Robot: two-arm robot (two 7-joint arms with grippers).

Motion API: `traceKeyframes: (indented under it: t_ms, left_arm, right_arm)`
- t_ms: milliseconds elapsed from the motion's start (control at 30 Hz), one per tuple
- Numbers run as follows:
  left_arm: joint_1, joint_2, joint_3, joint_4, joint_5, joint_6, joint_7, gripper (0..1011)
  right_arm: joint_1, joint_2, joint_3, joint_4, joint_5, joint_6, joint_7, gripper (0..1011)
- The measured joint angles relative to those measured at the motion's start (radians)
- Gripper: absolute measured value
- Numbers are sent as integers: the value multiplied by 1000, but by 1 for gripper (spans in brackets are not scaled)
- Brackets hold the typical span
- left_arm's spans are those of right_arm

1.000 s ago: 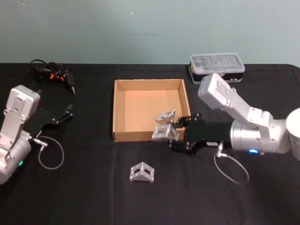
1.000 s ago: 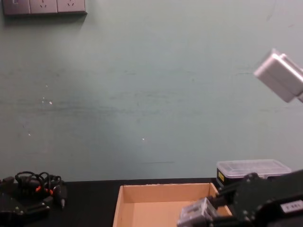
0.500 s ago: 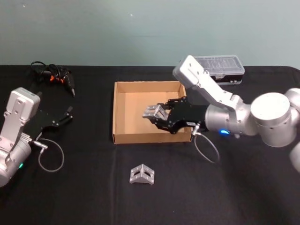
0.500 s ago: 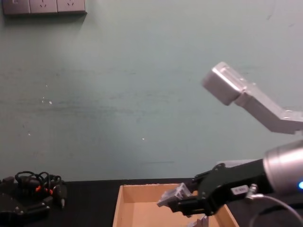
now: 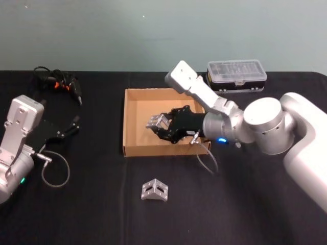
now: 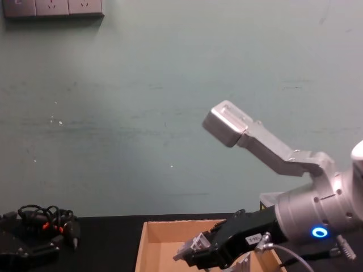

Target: Use one hand to pick up the angle iron from the table and place it into the box.

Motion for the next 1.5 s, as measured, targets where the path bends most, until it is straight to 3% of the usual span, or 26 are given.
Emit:
traceKeyframes:
  t_ms: [400,767,867,1167,1367,1500]
  left_arm:
    - [0,0,0,0,0,0,0,1011]
    - [0,0,0,0,0,0,0,1011]
    - [0,0,0,0,0,0,0,1011]
    - [0,0,0,0,0,0,0,1011]
    - [0,0,0,0,0,0,0,1011]
    - [0,0,0,0,0,0,0,1011]
  right_arm:
    - [19,-64,-7,89,-54,9,-20,447]
    - [16,-77,4,109,-83,16,-23,451]
    - [10,-79,12,109,-90,15,-23,575]
    - [-9,-81,46,83,-97,9,-31,823]
    - [-47,-61,102,5,-83,-3,-46,1003]
    - [-73,-41,132,-51,-64,-7,-46,1000]
